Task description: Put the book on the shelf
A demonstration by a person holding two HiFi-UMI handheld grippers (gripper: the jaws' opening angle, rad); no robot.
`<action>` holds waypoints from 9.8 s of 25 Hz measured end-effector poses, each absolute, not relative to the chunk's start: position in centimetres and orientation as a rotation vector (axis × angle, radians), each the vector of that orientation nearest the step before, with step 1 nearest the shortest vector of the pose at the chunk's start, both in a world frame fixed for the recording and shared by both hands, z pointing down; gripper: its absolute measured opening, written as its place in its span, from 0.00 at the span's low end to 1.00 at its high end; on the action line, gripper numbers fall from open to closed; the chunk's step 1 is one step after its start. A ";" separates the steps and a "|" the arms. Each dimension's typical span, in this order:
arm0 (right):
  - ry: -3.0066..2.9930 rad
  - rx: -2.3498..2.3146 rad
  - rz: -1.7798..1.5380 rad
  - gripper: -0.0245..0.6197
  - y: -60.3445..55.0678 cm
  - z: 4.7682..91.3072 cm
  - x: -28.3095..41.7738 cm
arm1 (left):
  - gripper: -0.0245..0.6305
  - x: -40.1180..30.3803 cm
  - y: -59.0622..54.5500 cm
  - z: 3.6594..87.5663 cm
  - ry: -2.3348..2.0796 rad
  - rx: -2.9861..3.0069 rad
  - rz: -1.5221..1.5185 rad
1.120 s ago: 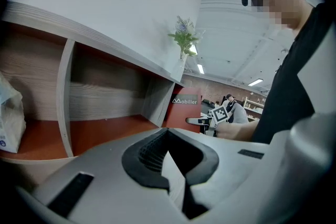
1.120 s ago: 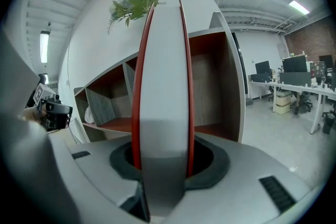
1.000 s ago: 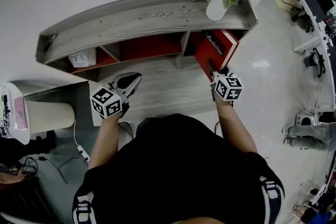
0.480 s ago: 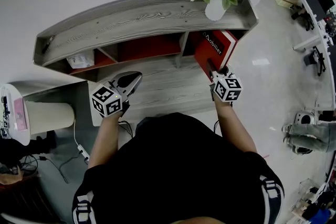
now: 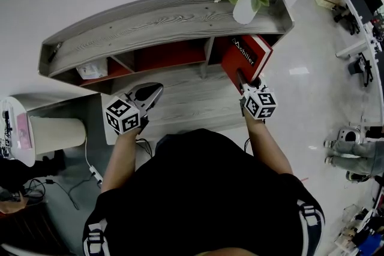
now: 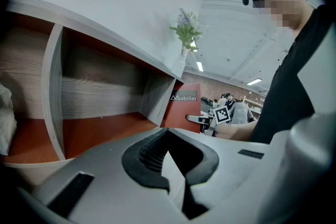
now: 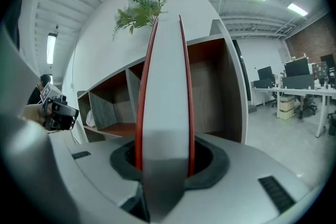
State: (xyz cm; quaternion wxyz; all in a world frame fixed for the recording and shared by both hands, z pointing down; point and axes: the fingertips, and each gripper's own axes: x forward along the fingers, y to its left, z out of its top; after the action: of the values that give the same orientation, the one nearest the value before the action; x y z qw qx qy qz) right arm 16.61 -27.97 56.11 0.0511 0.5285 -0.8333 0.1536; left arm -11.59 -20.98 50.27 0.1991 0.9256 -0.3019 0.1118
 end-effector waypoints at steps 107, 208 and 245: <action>-2.424 1.860 0.207 0.29 -36.5 58.8 14.4 | 0.07 -14.5 -21.7 56.1 -0.683 2.446 0.462; -2.453 1.833 0.230 0.45 -26.1 57.4 17.9 | 0.07 -12.1 -15.9 53.9 -0.666 2.486 0.373; -2.539 1.758 0.242 0.07 -20.6 55.0 21.7 | 0.07 -10.5 -13.8 50.7 -0.818 2.542 0.269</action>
State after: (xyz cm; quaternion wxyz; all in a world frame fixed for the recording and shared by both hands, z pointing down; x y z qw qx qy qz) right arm 21.70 -20.64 55.00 0.0218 0.5674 -0.8194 0.0780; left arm -10.53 -13.79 50.67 0.2268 0.9225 -0.2967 0.0977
